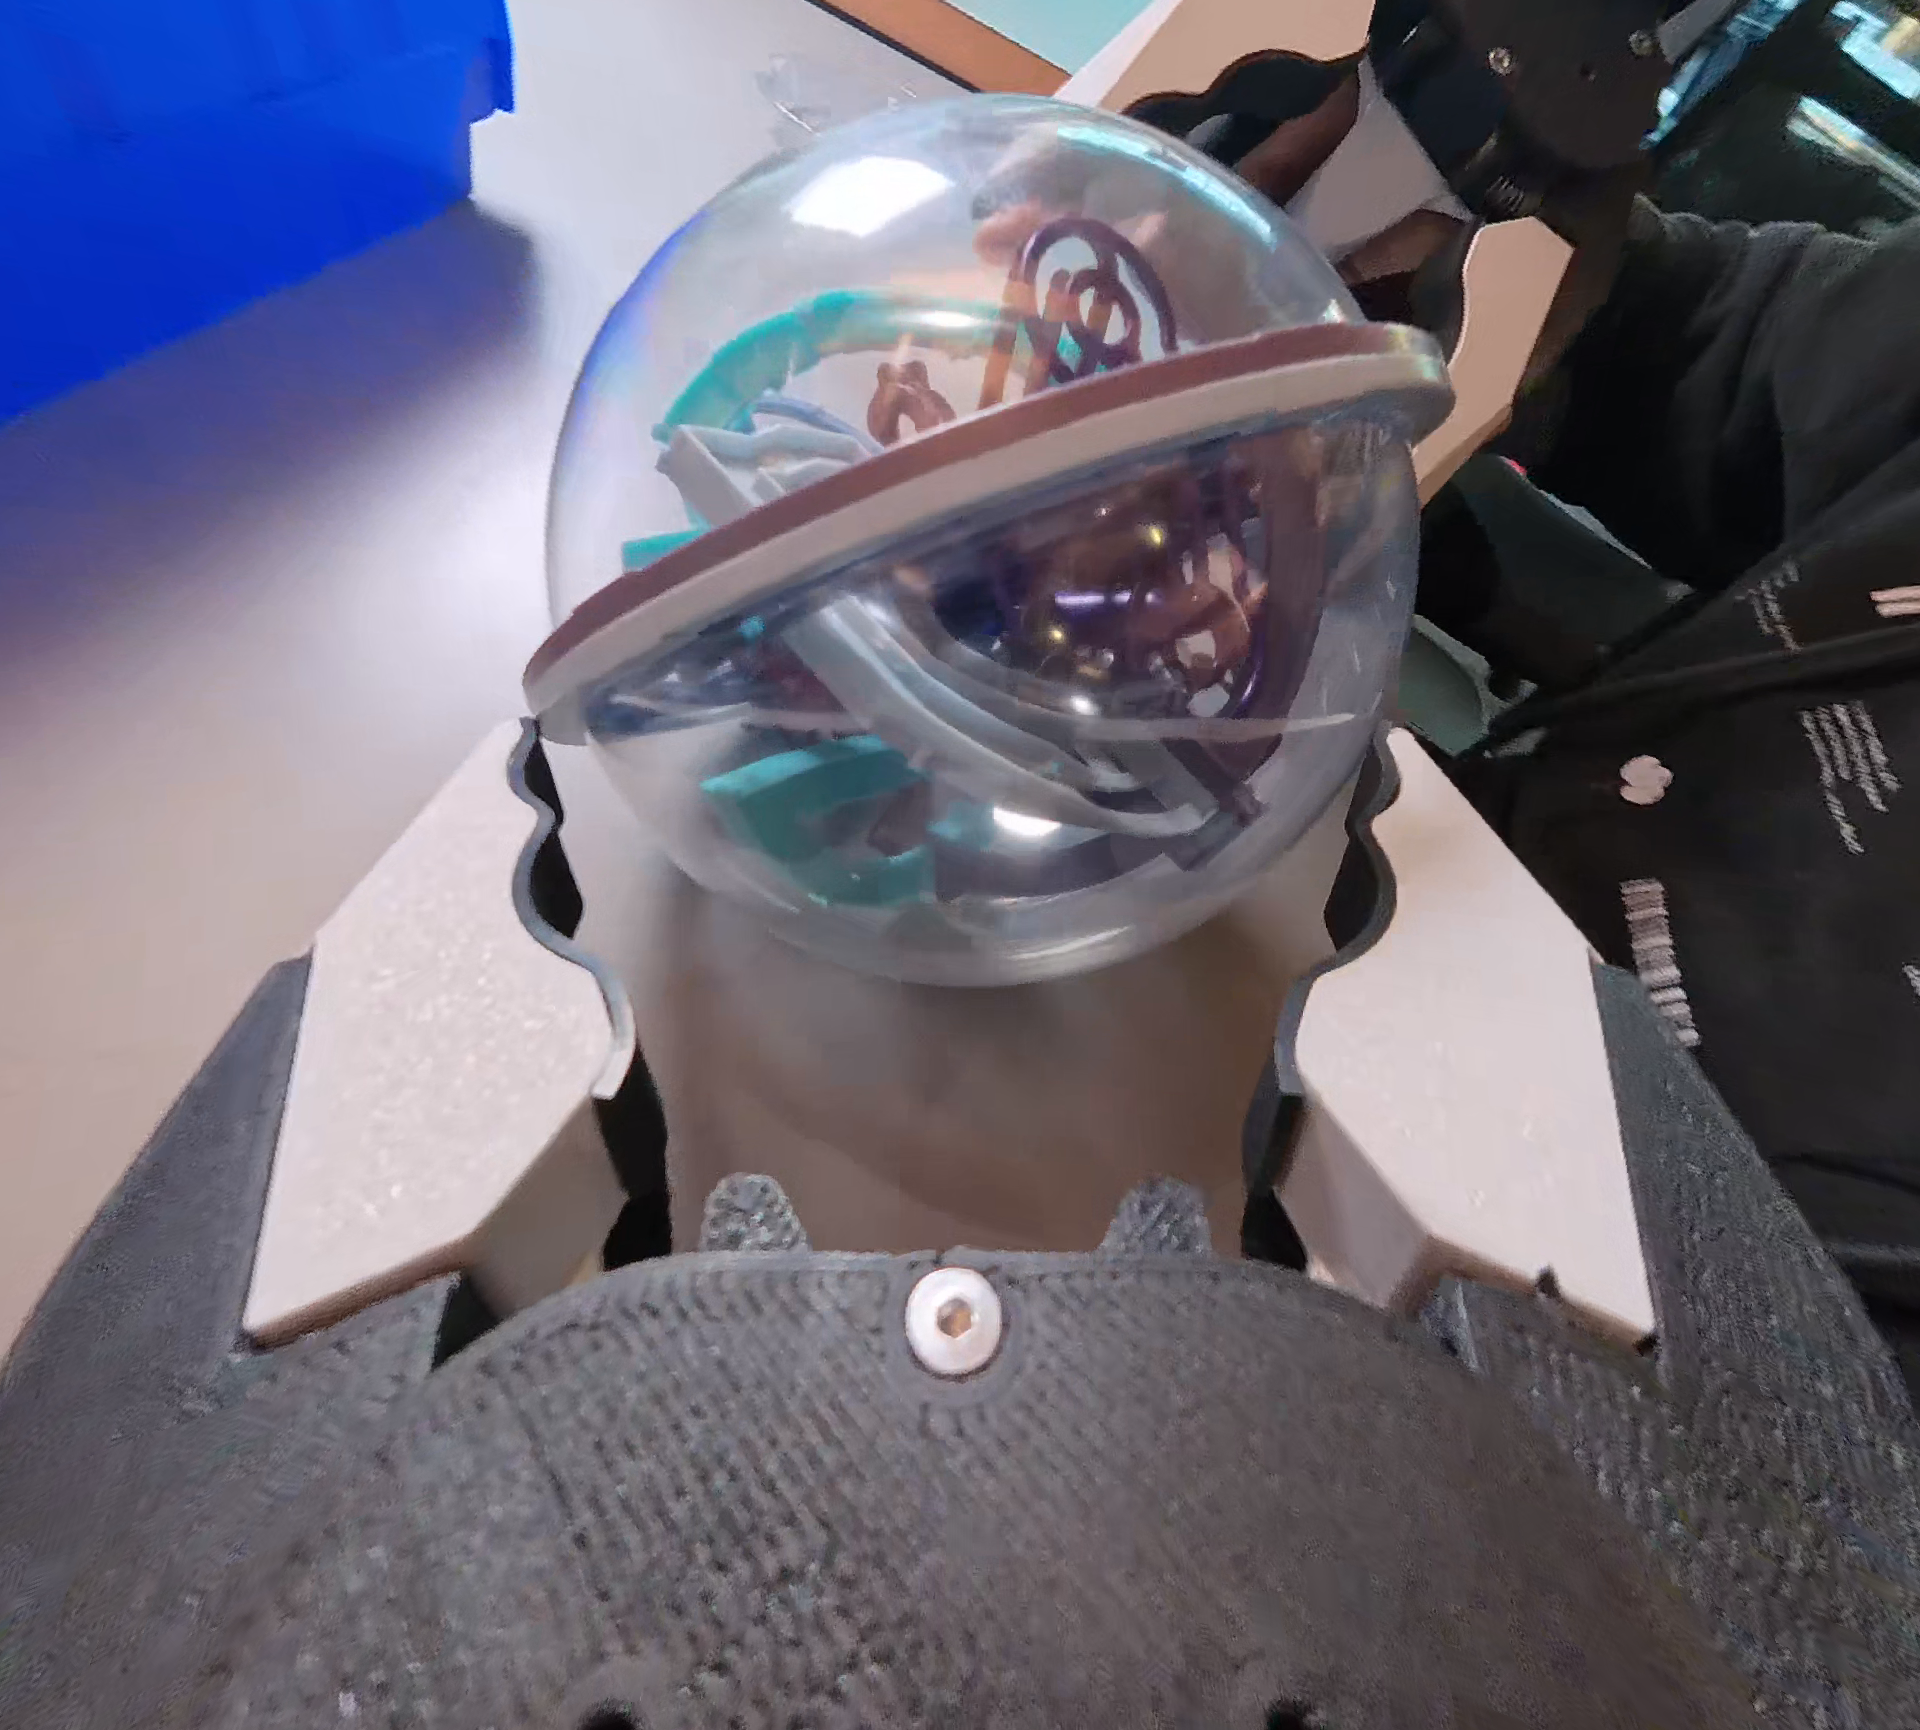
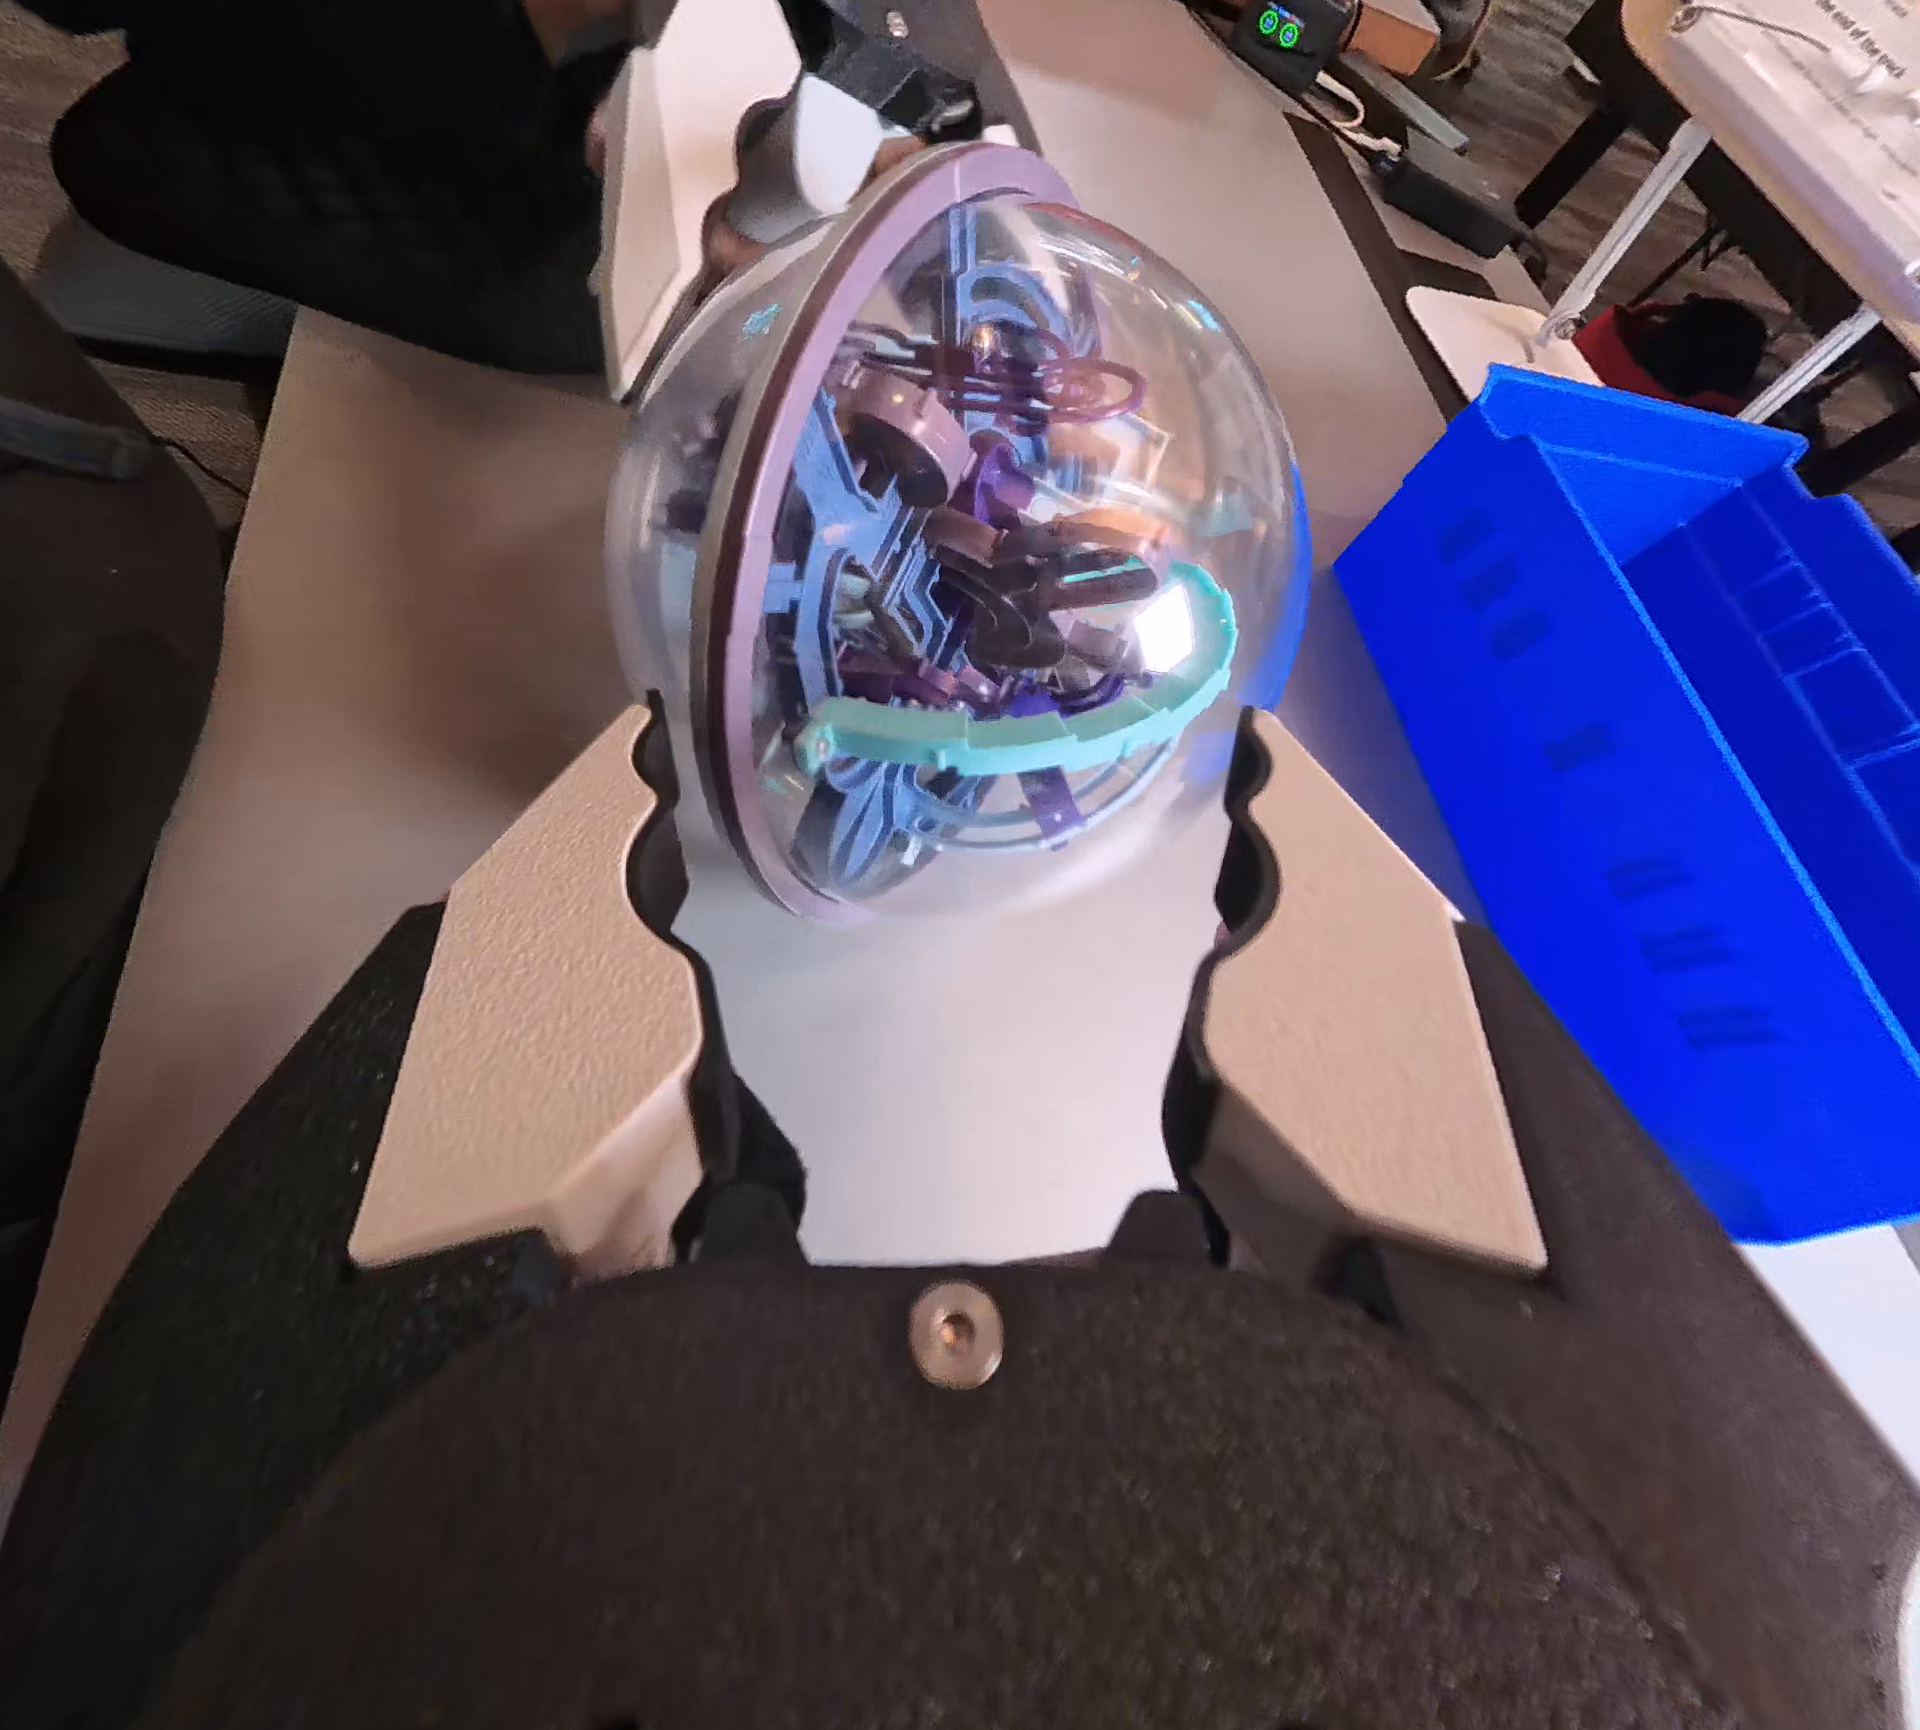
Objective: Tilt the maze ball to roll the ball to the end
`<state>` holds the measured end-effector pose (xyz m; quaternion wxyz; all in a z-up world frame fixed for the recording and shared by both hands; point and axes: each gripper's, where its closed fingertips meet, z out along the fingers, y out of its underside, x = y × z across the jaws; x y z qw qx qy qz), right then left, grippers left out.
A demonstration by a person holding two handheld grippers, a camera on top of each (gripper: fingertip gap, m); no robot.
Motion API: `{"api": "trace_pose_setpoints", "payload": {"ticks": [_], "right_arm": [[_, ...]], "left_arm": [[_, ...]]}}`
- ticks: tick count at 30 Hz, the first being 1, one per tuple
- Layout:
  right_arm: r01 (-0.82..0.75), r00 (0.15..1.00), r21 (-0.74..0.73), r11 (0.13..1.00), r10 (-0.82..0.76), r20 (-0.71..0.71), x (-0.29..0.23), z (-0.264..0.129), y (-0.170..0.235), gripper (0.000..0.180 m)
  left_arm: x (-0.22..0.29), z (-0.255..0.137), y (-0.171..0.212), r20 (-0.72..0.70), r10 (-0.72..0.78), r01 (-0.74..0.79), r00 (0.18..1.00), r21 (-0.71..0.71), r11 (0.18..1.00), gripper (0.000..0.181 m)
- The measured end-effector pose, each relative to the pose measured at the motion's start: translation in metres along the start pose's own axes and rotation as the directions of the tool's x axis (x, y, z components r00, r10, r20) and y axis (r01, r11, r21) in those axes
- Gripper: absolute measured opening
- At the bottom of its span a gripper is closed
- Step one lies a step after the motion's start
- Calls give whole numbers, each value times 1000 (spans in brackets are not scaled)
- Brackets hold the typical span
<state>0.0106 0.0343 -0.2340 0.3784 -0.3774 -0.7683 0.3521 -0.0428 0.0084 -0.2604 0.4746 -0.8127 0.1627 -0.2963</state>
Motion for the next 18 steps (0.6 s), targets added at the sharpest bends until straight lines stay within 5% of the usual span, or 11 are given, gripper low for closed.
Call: {"api": "trace_pose_setpoints", "payload": {"ticks": [6,11,18], "right_arm": [[42,982,19,999,-45,184,-1,-16,3,94],[55,967,-30,998,-46,250,39,-12,23,110],[39,949,-46,998,-22,315,31,12,34,117]], "left_arm": [[-3,-5,-6,-113,4,-6,994,-14,1000,145],[-8,0,-10,-145,-22,19,989,-21,1000,142],[-17,4,-24,-169,-23,19,985,-23,1000,139]]}}
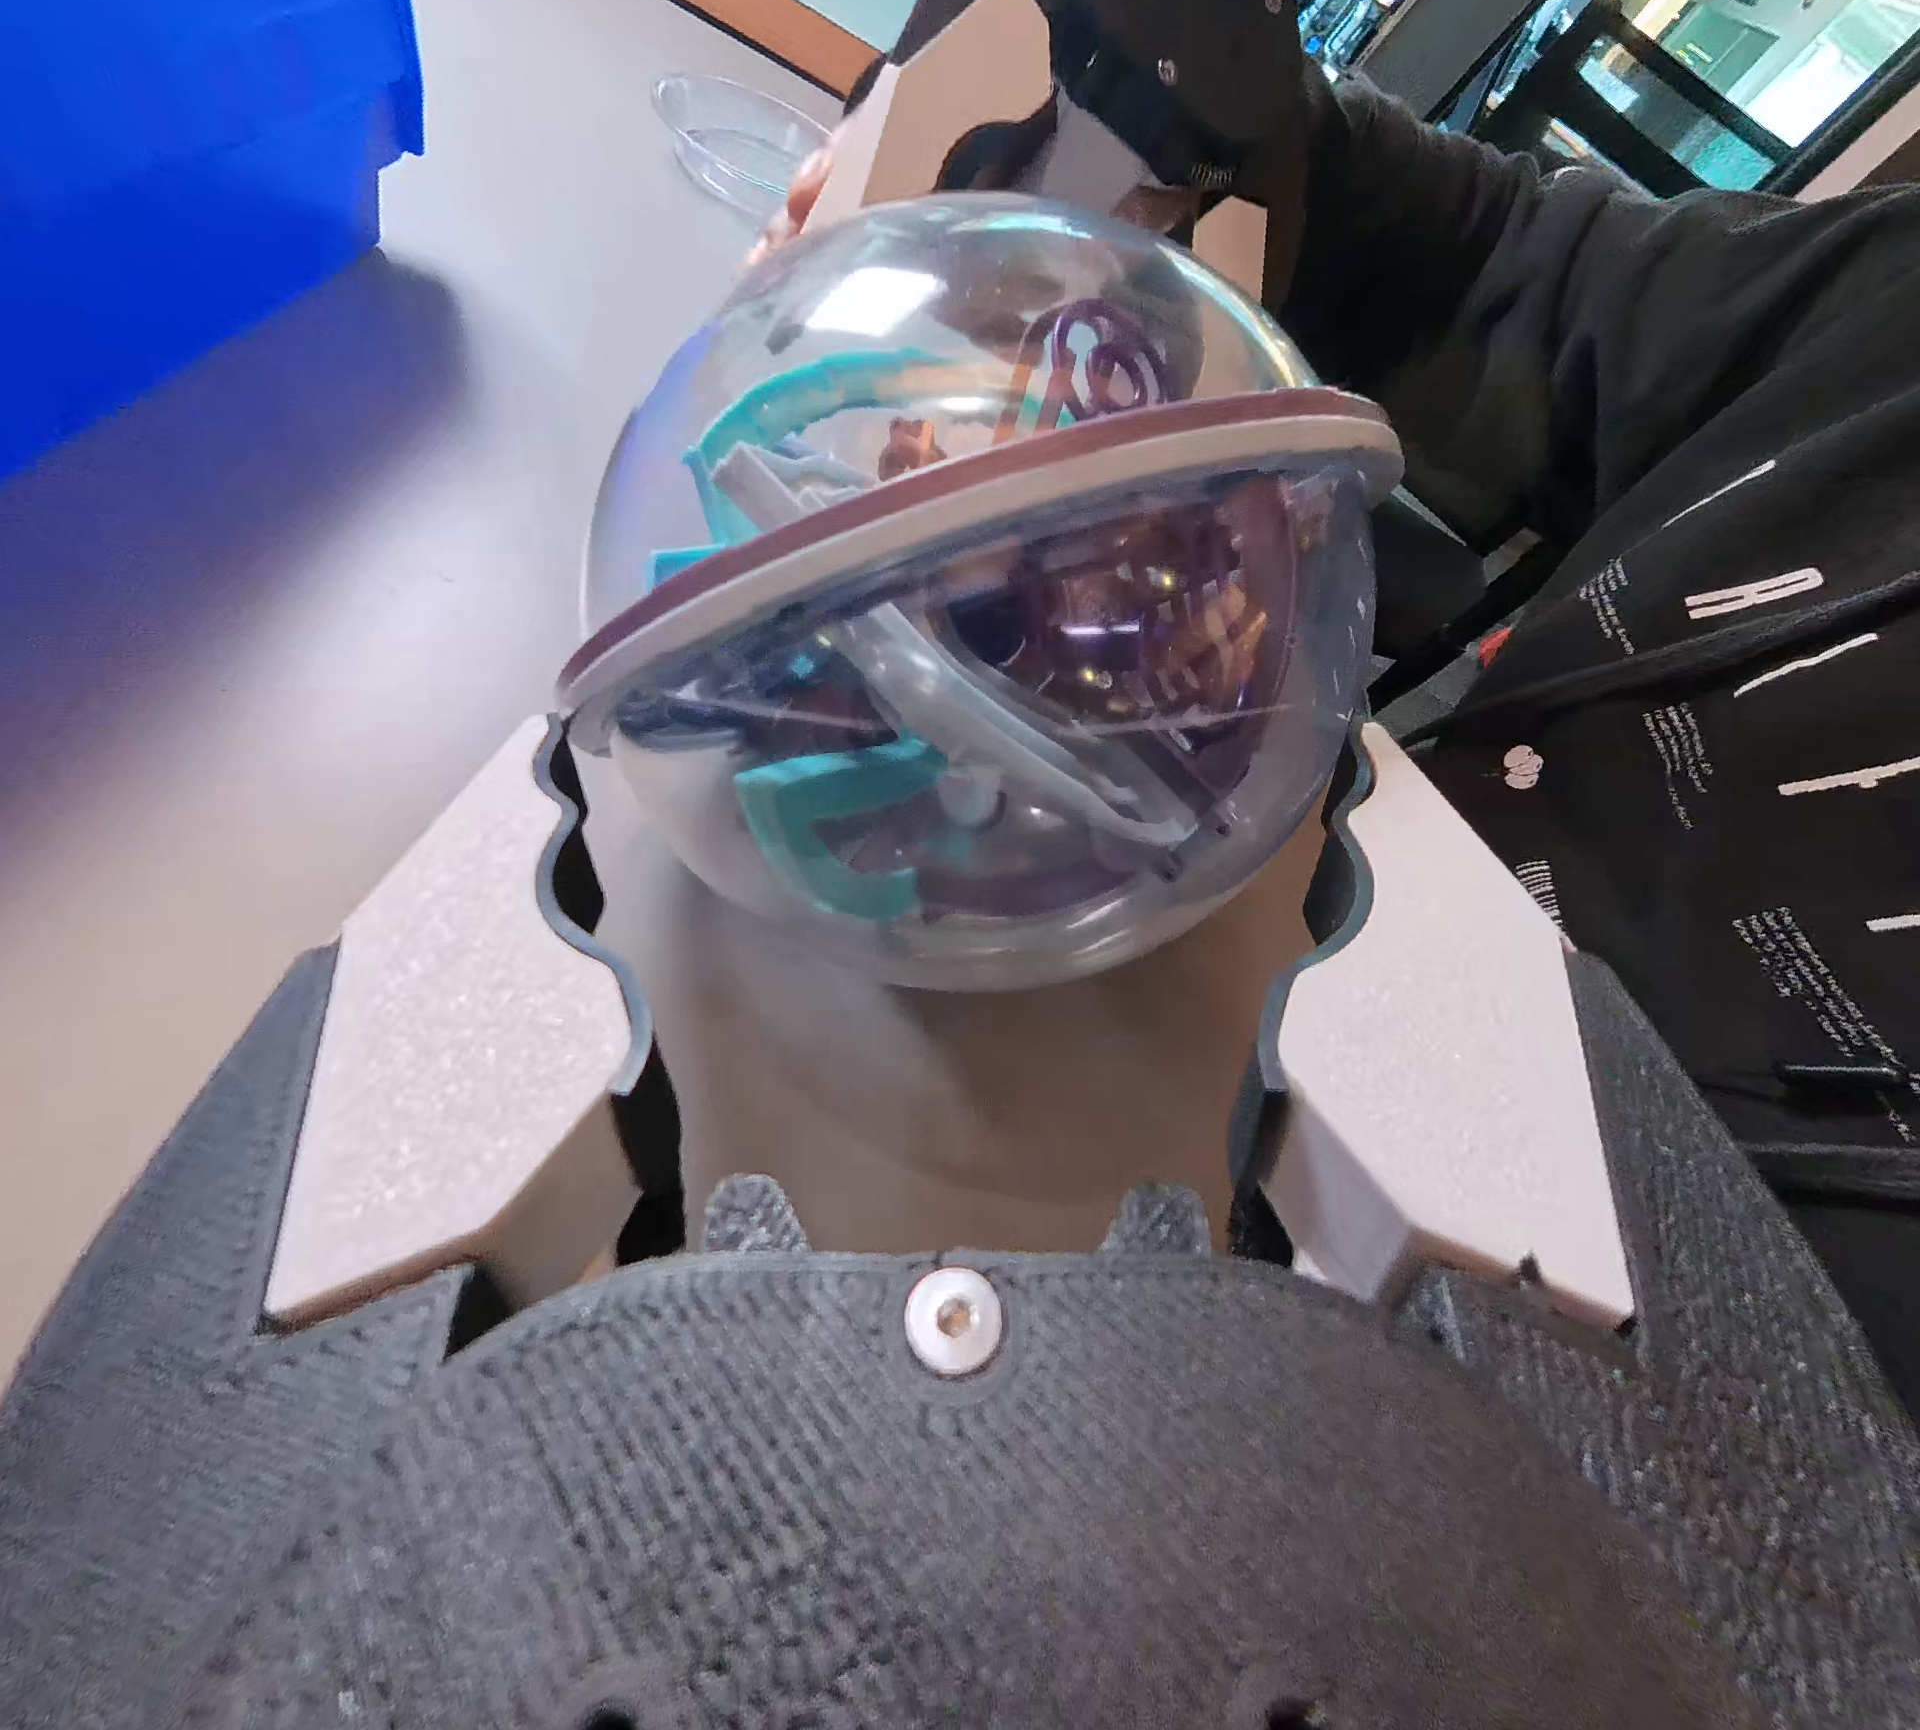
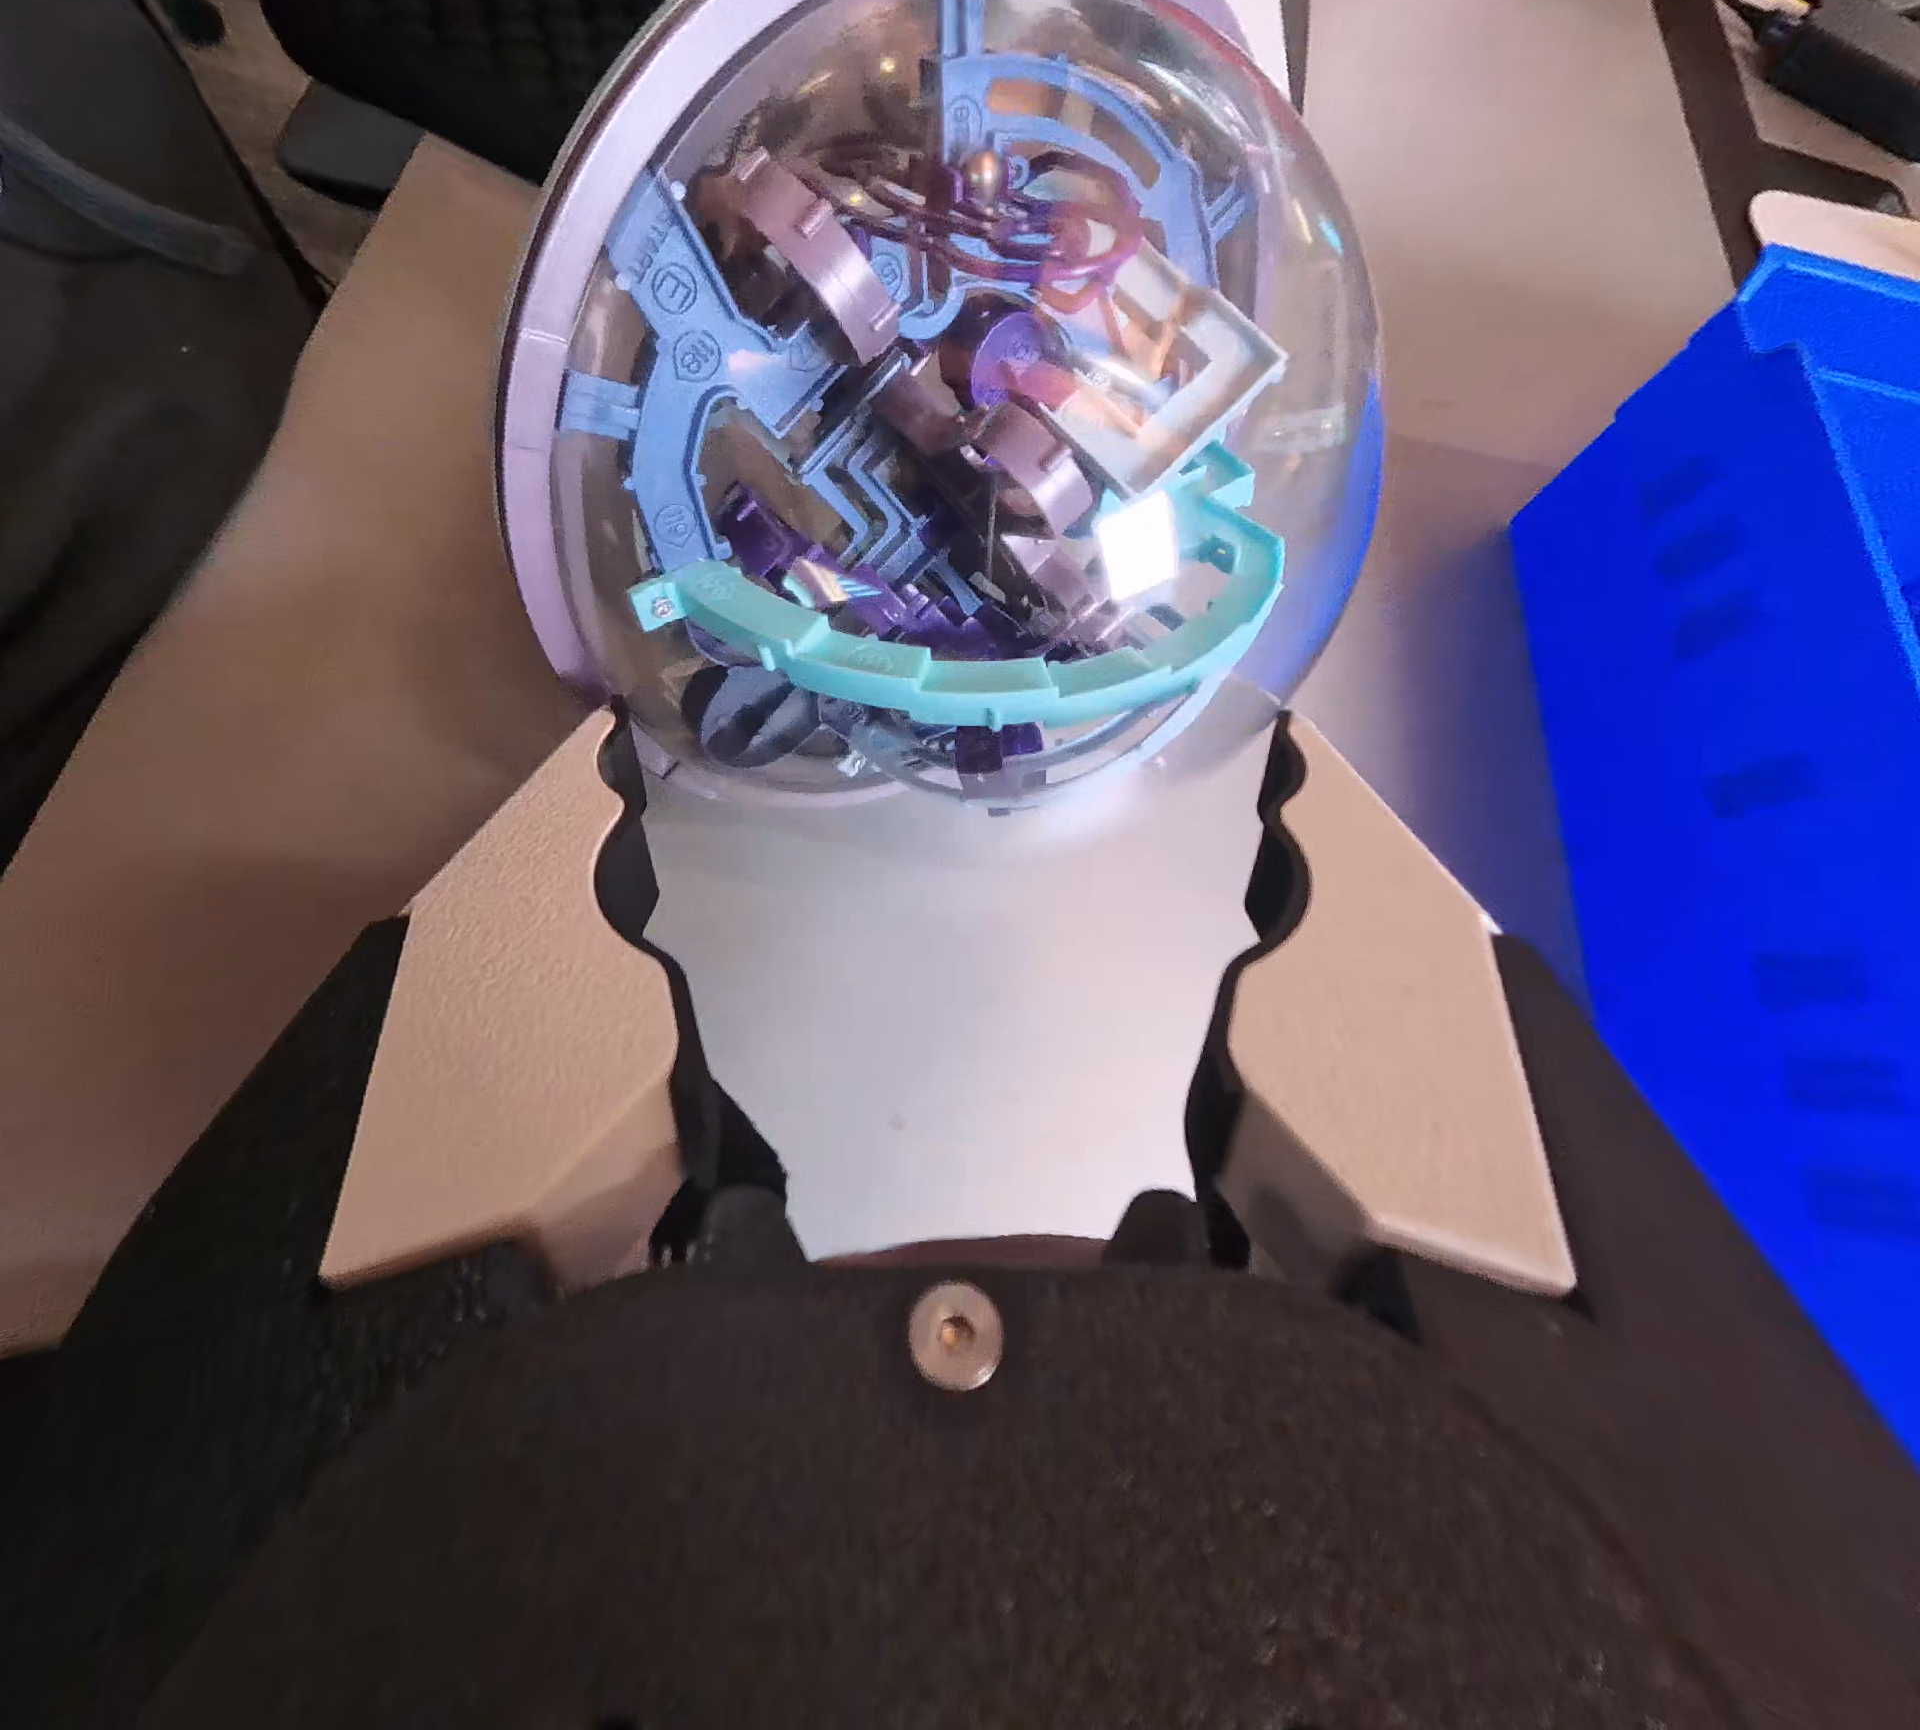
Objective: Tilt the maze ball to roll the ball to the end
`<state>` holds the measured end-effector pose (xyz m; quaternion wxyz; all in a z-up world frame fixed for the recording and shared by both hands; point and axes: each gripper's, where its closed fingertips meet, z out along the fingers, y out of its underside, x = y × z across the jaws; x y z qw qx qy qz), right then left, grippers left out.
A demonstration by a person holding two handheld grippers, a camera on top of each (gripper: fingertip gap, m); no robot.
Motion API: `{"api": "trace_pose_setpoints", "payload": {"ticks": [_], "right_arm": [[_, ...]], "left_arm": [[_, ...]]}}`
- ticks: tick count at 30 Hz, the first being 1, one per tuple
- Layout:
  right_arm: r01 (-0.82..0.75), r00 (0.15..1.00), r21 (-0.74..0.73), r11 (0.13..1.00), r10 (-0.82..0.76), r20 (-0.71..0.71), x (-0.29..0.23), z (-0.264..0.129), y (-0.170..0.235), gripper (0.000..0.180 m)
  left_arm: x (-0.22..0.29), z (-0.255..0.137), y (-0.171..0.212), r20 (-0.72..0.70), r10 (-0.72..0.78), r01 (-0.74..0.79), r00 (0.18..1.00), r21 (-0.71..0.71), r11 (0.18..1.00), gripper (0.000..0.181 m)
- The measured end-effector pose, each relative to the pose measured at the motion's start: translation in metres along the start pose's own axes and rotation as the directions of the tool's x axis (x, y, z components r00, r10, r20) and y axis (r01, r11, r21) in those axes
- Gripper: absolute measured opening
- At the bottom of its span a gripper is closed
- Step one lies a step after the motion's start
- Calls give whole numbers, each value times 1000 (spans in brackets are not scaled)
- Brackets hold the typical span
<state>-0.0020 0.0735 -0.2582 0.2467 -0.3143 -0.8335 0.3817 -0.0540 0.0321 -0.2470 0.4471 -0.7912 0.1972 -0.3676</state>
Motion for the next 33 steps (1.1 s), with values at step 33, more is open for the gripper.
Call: {"api": "trace_pose_setpoints", "payload": {"ticks": [33], "right_arm": [[-473,806,264,841,534,-257,-16,11,0,115]], "left_arm": [[-14,12,-38,-272,-243,261,931,33,965,137]]}}
